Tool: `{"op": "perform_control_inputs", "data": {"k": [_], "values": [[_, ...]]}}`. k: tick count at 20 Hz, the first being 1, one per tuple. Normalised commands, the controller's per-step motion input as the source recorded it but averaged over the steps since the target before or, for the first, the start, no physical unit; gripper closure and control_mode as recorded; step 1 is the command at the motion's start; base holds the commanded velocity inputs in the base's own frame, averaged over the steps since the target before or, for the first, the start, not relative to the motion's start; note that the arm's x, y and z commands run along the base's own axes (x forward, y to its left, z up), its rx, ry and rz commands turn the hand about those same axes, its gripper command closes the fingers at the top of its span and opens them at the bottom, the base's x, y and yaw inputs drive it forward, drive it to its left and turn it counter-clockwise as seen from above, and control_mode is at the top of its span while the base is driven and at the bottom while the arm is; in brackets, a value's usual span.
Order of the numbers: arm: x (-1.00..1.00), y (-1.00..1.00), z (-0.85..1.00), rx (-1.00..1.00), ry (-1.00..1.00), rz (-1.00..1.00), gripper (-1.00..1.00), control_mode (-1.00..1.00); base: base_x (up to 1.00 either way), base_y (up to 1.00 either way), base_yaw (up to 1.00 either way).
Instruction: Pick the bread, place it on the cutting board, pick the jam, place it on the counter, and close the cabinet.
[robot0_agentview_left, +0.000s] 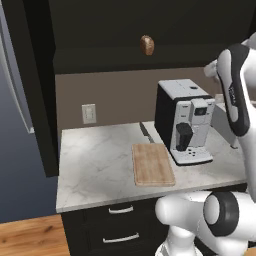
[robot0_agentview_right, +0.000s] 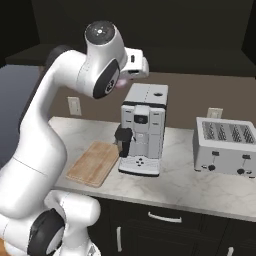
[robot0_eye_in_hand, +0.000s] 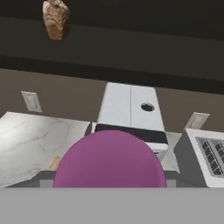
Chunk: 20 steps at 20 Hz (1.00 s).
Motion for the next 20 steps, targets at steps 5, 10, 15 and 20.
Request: {"op": "perform_control_inputs", "data": {"k": [5, 10, 15, 20], "values": [[-0.71, -0.05, -0.29, 0.00, 0.02, 0.00, 1.00, -1.00, 0.00, 0.00, 0.00], [-0.50, 0.00, -0.28, 0.00, 0.04, 0.00, 1.00, -1.00, 0.00, 0.00, 0.00], [-0.33, 0.08, -0.27, 0.00, 0.02, 0.00, 1.00, -1.00, 0.00, 0.00, 0.00], [-0.22, 0.22, -0.27, 0.00, 0.02, 0.00, 1.00, -1.00, 0.00, 0.00, 0.00]]}}
